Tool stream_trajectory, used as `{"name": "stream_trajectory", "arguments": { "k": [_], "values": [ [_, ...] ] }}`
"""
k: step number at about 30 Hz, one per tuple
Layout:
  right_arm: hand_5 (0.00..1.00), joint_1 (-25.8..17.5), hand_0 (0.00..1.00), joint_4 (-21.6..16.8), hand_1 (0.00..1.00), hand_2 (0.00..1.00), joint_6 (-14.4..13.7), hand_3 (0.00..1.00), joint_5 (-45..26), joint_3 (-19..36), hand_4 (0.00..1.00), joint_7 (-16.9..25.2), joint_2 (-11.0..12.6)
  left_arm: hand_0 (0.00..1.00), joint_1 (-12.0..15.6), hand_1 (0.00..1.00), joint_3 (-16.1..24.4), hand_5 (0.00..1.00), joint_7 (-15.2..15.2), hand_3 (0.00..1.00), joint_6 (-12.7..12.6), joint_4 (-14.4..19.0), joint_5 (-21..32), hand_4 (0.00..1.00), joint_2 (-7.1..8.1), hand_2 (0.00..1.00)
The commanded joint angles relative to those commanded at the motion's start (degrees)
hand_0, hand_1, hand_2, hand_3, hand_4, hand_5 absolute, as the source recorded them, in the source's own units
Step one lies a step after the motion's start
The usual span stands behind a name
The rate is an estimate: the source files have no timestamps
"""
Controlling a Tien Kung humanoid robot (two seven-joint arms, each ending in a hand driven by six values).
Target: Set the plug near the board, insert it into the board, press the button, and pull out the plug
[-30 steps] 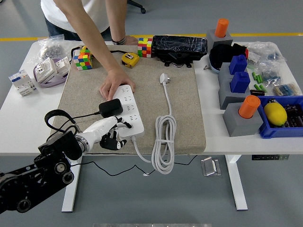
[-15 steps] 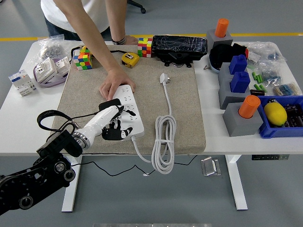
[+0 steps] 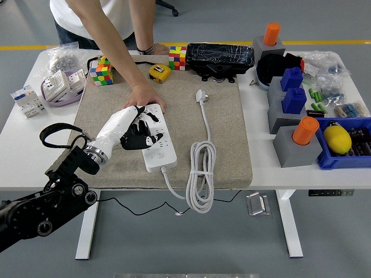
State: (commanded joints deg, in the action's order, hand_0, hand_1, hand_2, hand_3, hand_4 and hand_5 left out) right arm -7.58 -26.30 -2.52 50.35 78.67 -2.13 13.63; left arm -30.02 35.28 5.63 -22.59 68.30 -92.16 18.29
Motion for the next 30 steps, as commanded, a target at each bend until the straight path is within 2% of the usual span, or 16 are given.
{"name": "stream_trajectory", "arguments": {
  "k": [1,2,7,9,13,14,19,20,25,26,30],
  "values": [
    [0.581,0.03,0.611,0.01,0.678,0.644,0.01,0.562,-0.02,-0.04,0.970,-0.01,-0.03,0.626,-0.24,0.660,-0.14,0.327,0.38,0.617,0.37,-0.66,-0.69,0.909,-0.17,0.570],
    [0.582,0.07,0.611,0.03,0.677,0.644,0.03,0.562,-0.04,-0.11,0.971,-0.02,-0.04,0.769,-0.46,0.786,-0.22,0.433,0.62,0.786,0.56,-1.23,-1.14,0.998,-0.32,0.771],
    [0.582,0.22,0.611,0.11,0.677,0.644,0.05,0.562,-0.16,-0.40,0.971,-0.04,0.12,0.769,-1.08,0.786,-0.23,0.433,0.07,0.786,-0.10,-3.05,-1.88,0.998,-0.57,0.771],
    [0.582,0.24,0.611,0.09,0.676,0.644,0.03,0.562,-0.16,-0.33,0.971,-0.02,0.22,0.762,-1.11,0.776,-0.22,0.462,-0.46,0.787,-0.46,-3.25,-1.64,0.998,-0.45,0.767],
    [0.582,0.26,0.611,0.06,0.676,0.644,0.00,0.562,-0.18,-0.33,0.971,-0.01,0.48,0.762,-1.12,0.776,-0.10,0.462,-2.99,0.787,-2.40,-3.69,-0.80,0.998,-0.32,0.767],
    [0.582,0.25,0.611,0.04,0.677,0.644,0.01,0.562,-0.18,-0.39,0.972,0.00,0.54,0.708,-1.14,0.688,-0.07,0.471,-3.49,0.767,-2.74,-3.79,-0.44,0.998,-0.33,0.706],
    [0.582,0.30,0.611,0.01,0.677,0.644,0.02,0.562,-0.21,-0.63,0.972,0.00,0.62,0.708,-1.07,0.688,0.21,0.471,-7.82,0.767,-6.12,-3.97,1.73,0.998,-0.32,0.706],
    [0.581,0.32,0.611,0.03,0.678,0.645,0.02,0.562,-0.22,-0.72,0.971,0.00,0.62,0.561,-1.27,0.579,0.10,0.461,-7.50,0.728,-6.18,-4.15,1.58,0.993,-0.32,0.632],
    [0.581,0.42,0.611,-0.07,0.678,0.645,0.04,0.562,-0.25,-0.96,0.971,0.00,0.71,0.561,-2.07,0.579,-0.77,0.461,-5.53,0.728,-5.38,-6.24,0.54,0.993,-0.44,0.632],
    [0.581,0.46,0.611,-0.08,0.678,0.644,0.04,0.563,-0.25,-1.00,0.971,0.00,0.74,0.602,-2.23,0.615,-1.03,0.427,-5.10,0.700,-5.20,-6.73,0.13,0.978,-0.47,0.643],
    [0.581,0.48,0.611,-0.06,0.678,0.644,0.05,0.563,-0.27,-0.97,0.971,0.00,0.76,0.602,-2.87,0.615,-2.30,0.427,-3.69,0.700,-4.80,-8.88,-1.23,0.978,-0.71,0.643]
  ]
}}
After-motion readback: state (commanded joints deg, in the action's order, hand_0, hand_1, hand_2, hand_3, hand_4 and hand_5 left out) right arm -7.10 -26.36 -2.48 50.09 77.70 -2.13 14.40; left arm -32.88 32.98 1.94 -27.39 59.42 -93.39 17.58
